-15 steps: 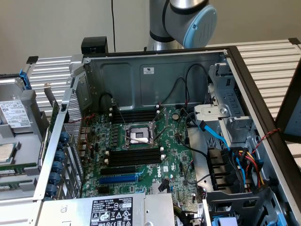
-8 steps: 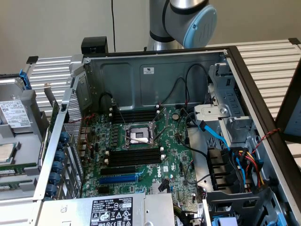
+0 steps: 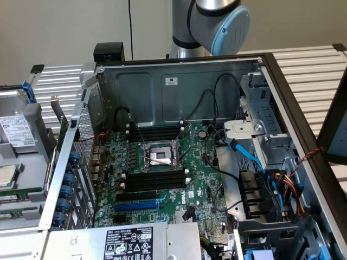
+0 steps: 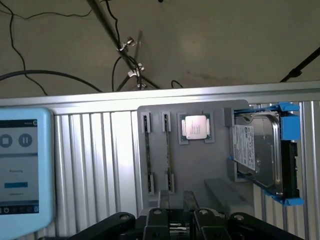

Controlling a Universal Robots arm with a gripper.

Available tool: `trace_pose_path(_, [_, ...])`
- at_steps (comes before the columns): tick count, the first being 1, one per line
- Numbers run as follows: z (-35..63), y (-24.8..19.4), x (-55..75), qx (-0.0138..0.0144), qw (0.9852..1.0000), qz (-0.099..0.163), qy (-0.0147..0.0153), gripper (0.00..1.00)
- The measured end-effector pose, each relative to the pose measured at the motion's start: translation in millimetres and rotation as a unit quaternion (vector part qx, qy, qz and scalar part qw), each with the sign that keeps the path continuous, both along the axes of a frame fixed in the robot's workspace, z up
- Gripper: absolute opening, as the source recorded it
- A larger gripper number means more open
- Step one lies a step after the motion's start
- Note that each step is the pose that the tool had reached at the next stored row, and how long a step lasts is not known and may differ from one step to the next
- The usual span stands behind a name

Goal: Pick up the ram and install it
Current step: 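Reach for the ram, then pick up the ram and move it above insertion slot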

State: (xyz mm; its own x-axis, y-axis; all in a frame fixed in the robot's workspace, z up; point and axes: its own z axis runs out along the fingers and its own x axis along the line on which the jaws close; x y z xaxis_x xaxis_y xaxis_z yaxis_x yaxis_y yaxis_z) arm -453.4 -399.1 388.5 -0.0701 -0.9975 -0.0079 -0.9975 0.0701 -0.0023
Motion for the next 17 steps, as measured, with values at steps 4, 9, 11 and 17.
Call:
trace_pose_path(4, [0.0, 0.0, 0.0, 0.0, 1.0, 0.0, 0.0, 0.26])
trace_pose_path(9, [-0.1, 0.0, 0.0, 0.0, 1.0, 0.0, 0.0, 0.26])
trace_pose_path(11, [0.0, 0.0, 0.0, 0.0, 1.0, 0.0, 0.0, 0.26])
trace_pose_path(17, [-3.8, -0.7, -1.3, 0.0013, 1.0, 0.0, -0.0006, 0.26])
